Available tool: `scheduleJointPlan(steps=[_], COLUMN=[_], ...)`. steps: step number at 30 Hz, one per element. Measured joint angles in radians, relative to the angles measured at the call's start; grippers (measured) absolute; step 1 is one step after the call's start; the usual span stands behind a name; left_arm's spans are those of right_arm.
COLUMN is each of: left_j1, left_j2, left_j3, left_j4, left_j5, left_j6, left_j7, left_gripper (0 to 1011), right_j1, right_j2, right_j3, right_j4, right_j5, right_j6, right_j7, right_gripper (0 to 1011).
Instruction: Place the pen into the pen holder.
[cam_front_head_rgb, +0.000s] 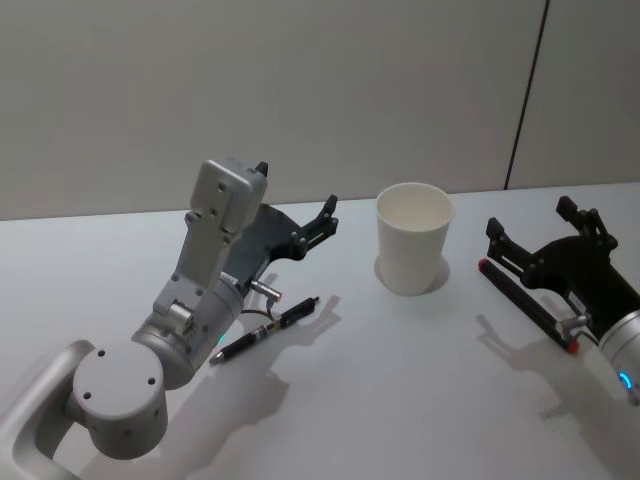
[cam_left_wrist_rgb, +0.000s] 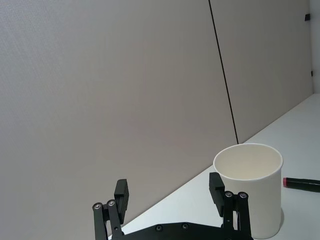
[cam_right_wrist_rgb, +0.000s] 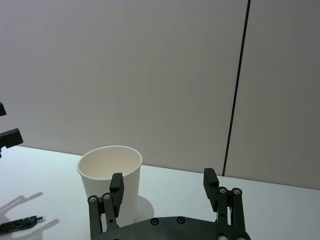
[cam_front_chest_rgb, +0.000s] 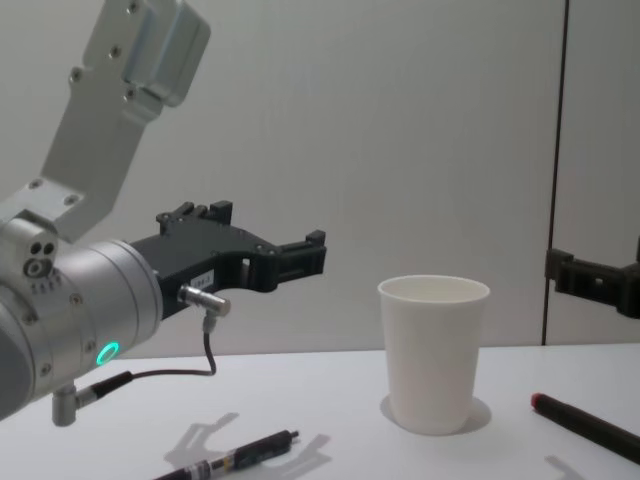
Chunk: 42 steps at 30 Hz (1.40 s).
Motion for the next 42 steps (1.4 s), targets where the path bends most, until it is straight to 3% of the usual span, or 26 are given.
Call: scheduleJointPlan(steps=[18,34,42], left_j1=[0.0,0.0,0.0], left_j2=[0.0,0.0,0.0], left_j3=[0.0,0.0,0.0], left_j4=[0.0,0.0,0.0], left_j5=[0.0,0.0,0.0], left_j6=[0.0,0.0,0.0], left_j7=[0.0,0.0,0.0], left_gripper=[1001,1001,1001], right_j1=[-0.001,-0.073,-0.108], right_j2=[0.031,0.106,0.135], right_j3=[0.026,0.08,0.103], right_j4=[0.01,-0.057,-0.1], right_j5=[0.005,0.041,0.066], right_j6=[0.009,0.049,0.097], right_j7=[0.021,-0.002,-0.018], right_gripper=[1002,1002,1002])
